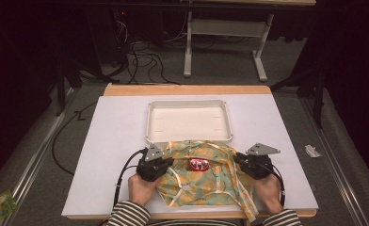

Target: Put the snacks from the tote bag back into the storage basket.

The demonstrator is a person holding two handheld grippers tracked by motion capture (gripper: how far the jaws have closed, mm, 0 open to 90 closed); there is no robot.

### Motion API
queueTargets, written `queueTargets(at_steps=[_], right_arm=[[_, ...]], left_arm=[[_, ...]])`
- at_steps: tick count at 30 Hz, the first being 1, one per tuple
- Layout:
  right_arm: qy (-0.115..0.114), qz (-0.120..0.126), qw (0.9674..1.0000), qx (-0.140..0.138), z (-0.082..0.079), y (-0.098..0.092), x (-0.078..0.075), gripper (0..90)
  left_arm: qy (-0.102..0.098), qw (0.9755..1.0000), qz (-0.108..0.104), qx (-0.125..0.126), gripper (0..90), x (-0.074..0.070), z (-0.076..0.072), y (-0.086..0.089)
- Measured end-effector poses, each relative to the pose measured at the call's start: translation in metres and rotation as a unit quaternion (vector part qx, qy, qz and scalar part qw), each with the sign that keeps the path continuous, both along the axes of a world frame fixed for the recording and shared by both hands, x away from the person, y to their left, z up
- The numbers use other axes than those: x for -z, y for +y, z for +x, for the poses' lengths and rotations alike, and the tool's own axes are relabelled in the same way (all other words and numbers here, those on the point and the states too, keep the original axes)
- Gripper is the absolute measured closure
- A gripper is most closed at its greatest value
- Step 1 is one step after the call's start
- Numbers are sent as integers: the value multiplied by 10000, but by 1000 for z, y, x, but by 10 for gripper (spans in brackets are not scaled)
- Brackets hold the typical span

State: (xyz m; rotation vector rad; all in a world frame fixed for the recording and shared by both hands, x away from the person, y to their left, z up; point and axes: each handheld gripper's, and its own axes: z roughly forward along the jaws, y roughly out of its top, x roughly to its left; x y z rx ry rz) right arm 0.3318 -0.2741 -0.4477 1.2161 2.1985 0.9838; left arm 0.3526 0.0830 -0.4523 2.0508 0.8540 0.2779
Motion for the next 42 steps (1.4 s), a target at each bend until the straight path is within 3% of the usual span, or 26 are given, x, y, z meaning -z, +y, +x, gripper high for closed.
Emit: queueTargets(at_steps=[6,9,13,16,21,24,31,42], right_arm=[[-209,125,9996,-168,-15,0,-14,746],[-391,277,9986,-242,-27,-1,-28,747],[-526,277,9973,-429,-36,4,-35,747],[-510,199,9963,-663,-41,15,-33,748],[-420,170,9958,-797,-40,26,-24,739],[-381,106,9959,-815,-38,31,-18,683],[-297,-96,9979,-571,-26,36,-8,596],[-189,-438,9972,-580,-16,40,1,561]], left_arm=[[-14,10000,-13,27,900,0,-1,0],[-6,10000,-45,23,900,0,-1,-1],[-11,10000,-51,28,900,0,-1,-1],[-14,10000,-67,21,900,-1,-1,-1],[-31,10000,-71,31,900,-2,-2,1],[-43,10000,-79,31,899,-2,-2,1],[-72,9999,-113,36,896,-3,-2,2],[-98,9998,-178,28,888,-4,-2,3]])
